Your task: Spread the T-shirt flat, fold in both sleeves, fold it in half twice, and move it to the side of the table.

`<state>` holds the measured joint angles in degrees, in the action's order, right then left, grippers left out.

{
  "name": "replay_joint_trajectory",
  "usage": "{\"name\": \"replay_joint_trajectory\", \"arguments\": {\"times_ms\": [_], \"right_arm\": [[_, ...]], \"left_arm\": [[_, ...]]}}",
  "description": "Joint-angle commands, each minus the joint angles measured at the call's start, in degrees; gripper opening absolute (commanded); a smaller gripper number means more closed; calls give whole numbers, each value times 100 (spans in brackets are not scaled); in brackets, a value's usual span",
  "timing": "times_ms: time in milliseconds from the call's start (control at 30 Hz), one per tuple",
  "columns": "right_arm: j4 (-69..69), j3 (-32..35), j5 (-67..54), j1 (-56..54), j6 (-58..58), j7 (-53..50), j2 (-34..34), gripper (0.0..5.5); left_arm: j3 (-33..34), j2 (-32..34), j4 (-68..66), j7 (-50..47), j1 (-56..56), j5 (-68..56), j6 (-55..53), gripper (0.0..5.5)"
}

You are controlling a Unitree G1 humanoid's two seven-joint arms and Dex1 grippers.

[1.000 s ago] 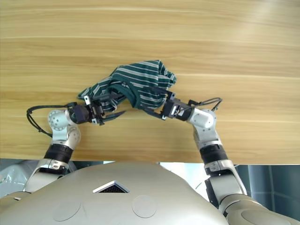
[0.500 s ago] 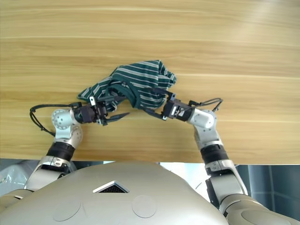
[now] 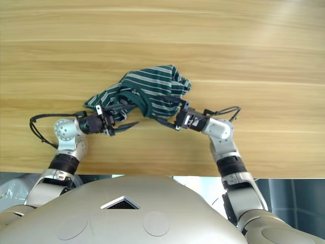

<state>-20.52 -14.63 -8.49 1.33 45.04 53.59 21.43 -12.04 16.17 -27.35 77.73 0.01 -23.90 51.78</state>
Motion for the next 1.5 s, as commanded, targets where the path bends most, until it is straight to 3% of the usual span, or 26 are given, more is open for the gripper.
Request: {"name": "replay_joint_trajectory", "arguments": {"times_ms": [33, 167, 367, 733, 1133, 1333, 1500], "right_arm": [[-25, -37, 79, -63, 76, -17, 76, 302], [-150, -84, 270, -87, 173, -65, 99, 302], [-348, -74, 624, -111, 201, -331, 157, 302], [-762, -66, 1281, -211, 189, -988, 392, 302], [-244, -123, 1194, 51, 78, -1052, 707, 302], [-287, -306, 1359, 45, -12, -1052, 680, 302], [-516, -469, 1593, -42, -104, -1168, 648, 195]], "left_arm": [[-63, 131, -155, -150, -23, 495, 334, 236], [-100, 475, -333, -726, 20, 1786, 945, 236], [469, 1139, -141, -2187, -69, 3054, 1201, 236], [13, 1906, 922, -2951, 953, 2650, 1015, 236], [261, 2247, 468, -4321, 864, 4565, 107, 236], [86, 2314, 367, -4791, 762, 4839, 7, 236], [-135, 2332, 336, -4845, 719, 4643, 154, 236]]}}
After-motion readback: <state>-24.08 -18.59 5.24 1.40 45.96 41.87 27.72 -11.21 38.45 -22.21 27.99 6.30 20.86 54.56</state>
